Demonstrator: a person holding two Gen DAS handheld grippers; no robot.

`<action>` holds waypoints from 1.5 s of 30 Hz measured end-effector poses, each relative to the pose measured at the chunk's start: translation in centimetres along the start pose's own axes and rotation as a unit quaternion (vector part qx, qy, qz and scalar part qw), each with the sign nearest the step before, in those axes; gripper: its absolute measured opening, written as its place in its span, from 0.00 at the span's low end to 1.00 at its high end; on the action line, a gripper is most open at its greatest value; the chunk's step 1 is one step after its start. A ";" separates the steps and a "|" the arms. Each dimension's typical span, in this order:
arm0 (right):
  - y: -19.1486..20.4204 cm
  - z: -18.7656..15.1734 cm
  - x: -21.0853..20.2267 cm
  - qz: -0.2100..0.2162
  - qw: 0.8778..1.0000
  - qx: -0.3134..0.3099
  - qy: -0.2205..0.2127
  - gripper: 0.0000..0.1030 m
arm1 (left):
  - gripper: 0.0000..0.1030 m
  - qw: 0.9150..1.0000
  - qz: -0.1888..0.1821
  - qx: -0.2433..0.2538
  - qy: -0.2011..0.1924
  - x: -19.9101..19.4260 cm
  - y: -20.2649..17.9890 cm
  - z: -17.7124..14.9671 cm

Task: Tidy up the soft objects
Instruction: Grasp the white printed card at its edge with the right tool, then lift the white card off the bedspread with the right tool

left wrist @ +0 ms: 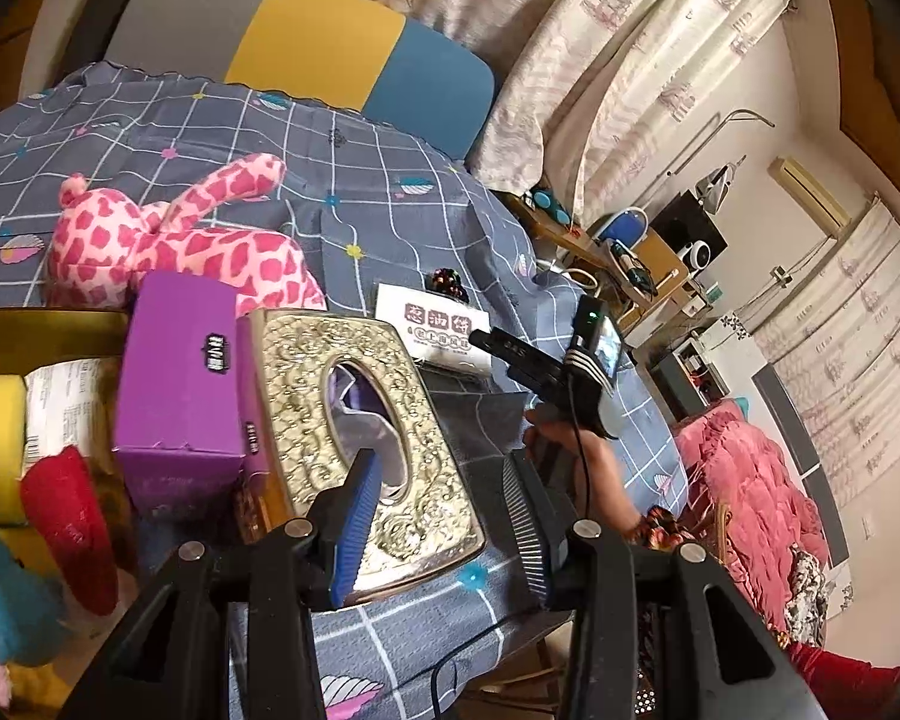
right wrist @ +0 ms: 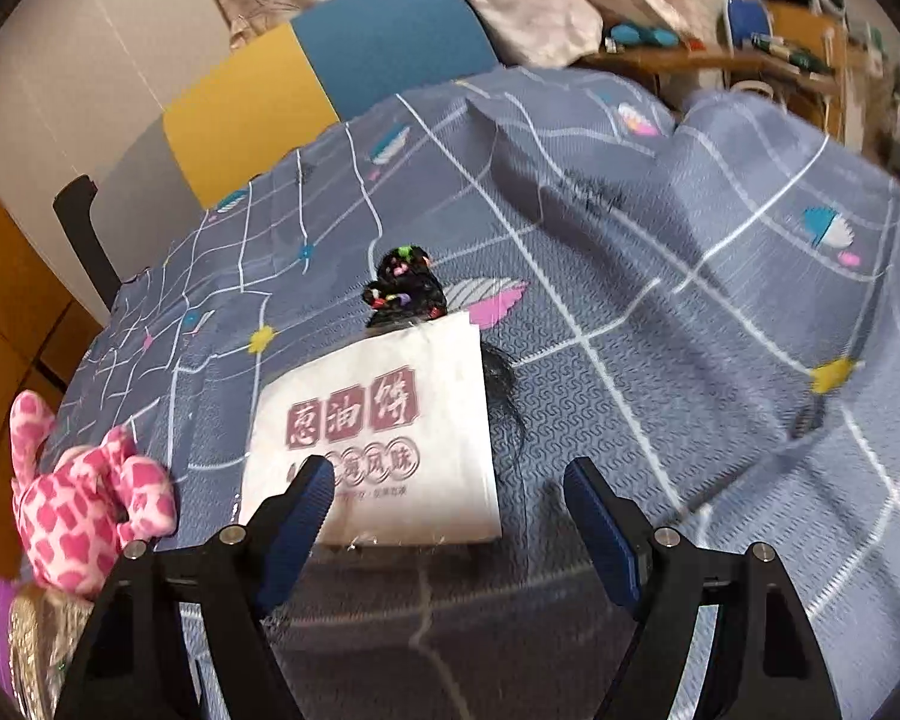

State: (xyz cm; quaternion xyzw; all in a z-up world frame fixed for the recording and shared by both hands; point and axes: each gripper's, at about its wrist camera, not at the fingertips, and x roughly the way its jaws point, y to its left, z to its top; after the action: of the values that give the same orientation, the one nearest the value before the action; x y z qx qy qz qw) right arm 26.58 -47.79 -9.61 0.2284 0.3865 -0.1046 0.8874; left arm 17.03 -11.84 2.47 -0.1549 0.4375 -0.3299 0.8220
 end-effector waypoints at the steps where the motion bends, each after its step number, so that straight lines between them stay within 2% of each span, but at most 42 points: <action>1: -0.2 0.2 0.6 0.005 1.000 0.006 0.006 0.74 | 0.41 1.000 0.000 0.000 0.002 0.2 -0.1 0.0; 3: -0.5 0.4 1.6 0.017 1.000 0.013 0.018 0.58 | 0.41 1.000 -0.002 -0.001 0.010 0.8 -0.3 0.1; 4: -0.6 0.5 2.1 0.025 0.999 0.017 0.027 0.45 | 0.41 1.000 -0.005 -0.001 0.013 1.0 -0.5 0.2; 6: -0.5 0.5 3.0 0.050 0.997 0.020 0.046 0.32 | 0.41 1.000 -0.005 0.005 0.014 1.2 -0.9 0.2; 9: 0.1 -0.1 2.9 0.082 0.995 0.018 0.053 0.17 | 0.41 1.000 -0.006 0.009 0.014 1.4 -1.2 0.2; 12: 0.8 -1.0 2.2 0.115 0.992 0.016 0.057 0.09 | 0.41 1.000 -0.007 0.006 0.020 1.8 -1.4 0.2; 16: 0.8 -1.9 -0.1 0.153 0.987 0.032 0.030 0.06 | 0.41 1.000 -0.008 0.012 0.024 2.0 -2.1 0.1; 22: -2.0 -3.5 -3.6 0.155 0.985 0.081 0.006 0.06 | 0.41 0.999 -0.015 0.018 0.028 2.2 -2.9 -0.2; 24: -2.9 -4.3 -4.1 0.162 0.983 0.087 0.014 0.12 | 0.41 0.999 -0.015 0.020 0.032 2.5 -3.2 -0.3; 25: -3.1 -4.6 -3.8 0.165 0.982 0.087 0.021 0.17 | 0.41 0.999 -0.016 0.019 0.035 2.6 -3.4 -0.3; 27: -3.7 -4.9 -3.1 0.155 0.982 0.101 0.035 0.61 | 0.41 0.999 -0.017 0.019 0.038 2.7 -3.6 -0.3; 28: -4.3 -4.9 -2.5 0.160 0.979 0.117 0.042 0.65 | 0.41 0.999 -0.016 0.020 0.039 2.7 -3.8 -0.2; 31: -5.1 -4.3 -0.9 0.174 0.972 0.156 0.038 0.62 | 0.41 0.999 -0.006 0.025 0.039 2.7 -4.3 0.4; 32: -4.9 -4.0 -0.4 0.180 0.971 0.155 0.036 0.52 | 0.41 0.999 -0.004 0.027 0.039 2.8 -4.4 0.7; 33: -4.4 -3.5 0.1 0.190 0.970 0.147 0.039 0.27 | 0.41 0.999 -0.002 0.028 0.040 2.9 -4.7 1.0; 34: -4.0 -3.2 0.5 0.195 0.970 0.139 0.045 0.11 | 0.41 0.999 0.001 0.028 0.040 3.0 -5.0 1.3; 35: -3.2 -2.9 0.9 0.193 0.972 0.123 0.055 0.08 | 0.41 0.999 0.003 0.027 0.040 3.2 -5.3 1.6; 38: -1.6 -2.6 0.8 0.204 0.974 0.083 0.055 0.07 | 0.41 0.999 -0.001 0.024 0.044 4.0 -6.2 2.5; 41: -1.9 -2.4 -1.6 0.202 0.978 0.057 -0.002 0.07 | 0.41 0.998 0.012 0.032 0.046 5.6 -7.9 3.7; 45: -4.7 -2.4 -4.8 0.130 0.987 0.053 -0.082 0.07 | 0.45 0.998 0.029 0.031 0.051 8.1 -9.7 5.2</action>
State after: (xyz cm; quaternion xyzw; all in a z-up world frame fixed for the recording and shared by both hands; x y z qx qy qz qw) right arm 20.08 -50.73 -9.06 0.3143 0.2729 -0.0274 0.9088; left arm 20.58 -24.66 5.66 -0.0992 0.4728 -0.3265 0.8124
